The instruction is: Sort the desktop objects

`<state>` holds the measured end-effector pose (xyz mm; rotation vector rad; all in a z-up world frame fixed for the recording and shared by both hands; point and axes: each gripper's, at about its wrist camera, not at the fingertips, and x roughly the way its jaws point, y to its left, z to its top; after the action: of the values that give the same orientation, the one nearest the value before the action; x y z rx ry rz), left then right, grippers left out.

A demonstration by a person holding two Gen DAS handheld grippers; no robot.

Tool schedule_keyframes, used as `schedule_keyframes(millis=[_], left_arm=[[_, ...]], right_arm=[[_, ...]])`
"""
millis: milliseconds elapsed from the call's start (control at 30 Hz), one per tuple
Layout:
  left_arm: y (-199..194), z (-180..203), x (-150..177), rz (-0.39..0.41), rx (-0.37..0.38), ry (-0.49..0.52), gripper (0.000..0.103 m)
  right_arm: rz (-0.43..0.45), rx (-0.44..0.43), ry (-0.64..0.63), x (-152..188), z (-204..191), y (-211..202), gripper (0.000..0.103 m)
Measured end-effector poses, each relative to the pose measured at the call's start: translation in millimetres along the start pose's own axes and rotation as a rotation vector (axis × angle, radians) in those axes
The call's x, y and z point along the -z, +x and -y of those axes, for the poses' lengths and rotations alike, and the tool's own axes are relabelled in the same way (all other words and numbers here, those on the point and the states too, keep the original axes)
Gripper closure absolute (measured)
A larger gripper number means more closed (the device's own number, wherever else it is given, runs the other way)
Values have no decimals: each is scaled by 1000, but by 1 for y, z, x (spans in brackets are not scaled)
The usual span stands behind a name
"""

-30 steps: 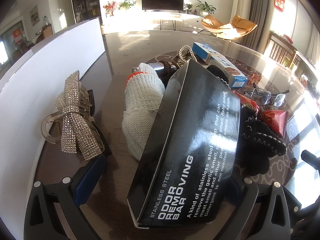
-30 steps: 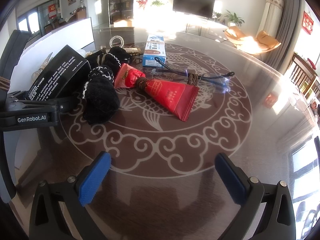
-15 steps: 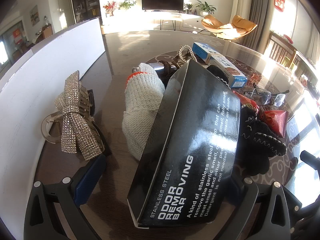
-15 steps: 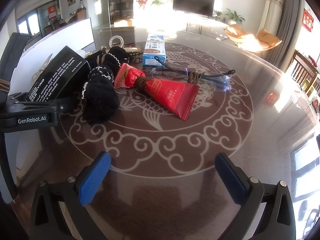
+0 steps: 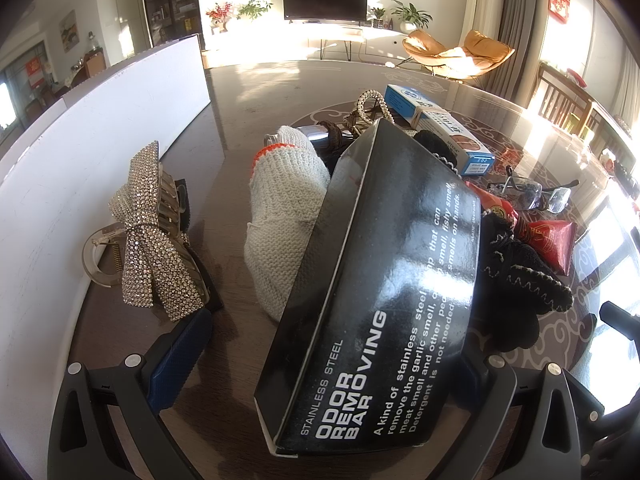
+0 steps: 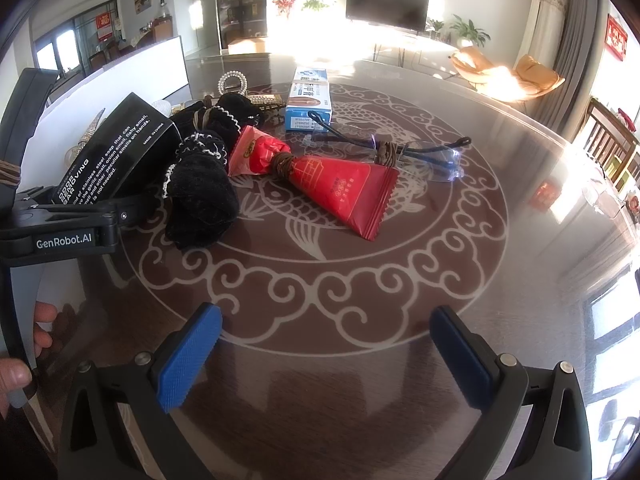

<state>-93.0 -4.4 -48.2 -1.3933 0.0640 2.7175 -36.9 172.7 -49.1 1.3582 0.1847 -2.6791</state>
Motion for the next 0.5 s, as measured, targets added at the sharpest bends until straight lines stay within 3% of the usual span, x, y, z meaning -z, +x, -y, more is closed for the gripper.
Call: schedule_keyframes(millis=[400, 500], left_arm=[[-11, 3, 14, -2, -16, 7, 0], [-39, 13, 26, 139, -59, 74, 0]], right_arm=[[0, -1, 1, 1, 0, 0, 0], [0, -1, 3, 0, 0, 2, 0]])
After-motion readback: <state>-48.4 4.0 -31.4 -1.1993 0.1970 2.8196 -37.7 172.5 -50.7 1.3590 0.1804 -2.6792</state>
